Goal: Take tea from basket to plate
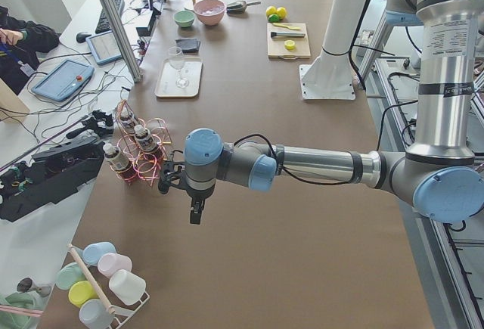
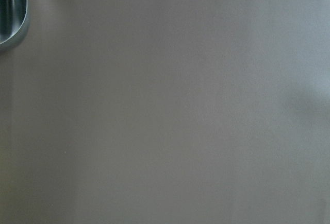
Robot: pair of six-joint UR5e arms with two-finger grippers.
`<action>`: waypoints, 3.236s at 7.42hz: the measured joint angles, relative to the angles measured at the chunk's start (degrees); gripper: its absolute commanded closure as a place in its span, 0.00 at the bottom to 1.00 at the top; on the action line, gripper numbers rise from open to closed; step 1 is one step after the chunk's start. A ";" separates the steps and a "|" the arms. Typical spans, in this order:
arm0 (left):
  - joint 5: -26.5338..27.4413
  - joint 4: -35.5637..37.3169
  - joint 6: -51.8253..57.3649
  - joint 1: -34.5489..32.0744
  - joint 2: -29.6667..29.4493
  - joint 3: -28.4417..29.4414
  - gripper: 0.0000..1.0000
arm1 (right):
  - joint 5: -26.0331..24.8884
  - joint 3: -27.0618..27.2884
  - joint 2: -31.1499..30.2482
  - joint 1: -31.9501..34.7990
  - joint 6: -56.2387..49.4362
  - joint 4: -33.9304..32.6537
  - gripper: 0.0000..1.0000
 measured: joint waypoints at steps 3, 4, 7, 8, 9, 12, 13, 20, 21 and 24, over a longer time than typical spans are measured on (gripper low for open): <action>0.05 3.03 3.54 -0.01 -1.04 0.68 0.01 | 0.75 1.76 1.83 -6.64 8.38 0.12 0.00; 0.11 3.50 4.36 -0.11 -1.19 0.82 0.01 | 1.40 2.96 2.18 -8.93 11.83 0.14 0.00; 0.23 3.41 4.82 -0.32 -1.48 -0.62 0.01 | 2.74 4.13 2.38 -11.29 14.76 0.15 0.00; 1.92 3.32 4.91 -0.13 -1.99 -2.54 0.01 | 2.78 4.10 2.39 -11.43 14.74 0.15 0.00; 5.19 3.33 5.25 0.29 -2.88 -4.38 0.01 | 2.76 4.08 2.43 -11.49 14.47 0.15 0.00; 7.75 3.64 17.66 1.67 -7.58 -5.86 0.02 | 2.08 3.75 3.21 -13.62 14.54 0.18 0.00; 7.77 3.71 20.73 2.73 -10.16 -5.58 0.02 | 1.87 3.65 3.58 -13.97 14.46 0.17 0.00; 8.15 13.74 43.61 10.17 -33.45 2.92 0.02 | 1.84 3.45 3.56 -13.65 14.04 0.15 0.00; 7.93 14.51 46.27 9.17 -35.63 5.25 0.02 | 1.88 3.36 3.55 -13.64 14.07 0.15 0.00; 7.74 14.68 53.71 7.36 -44.45 16.64 0.03 | 1.92 2.86 3.69 -13.66 14.23 0.15 0.00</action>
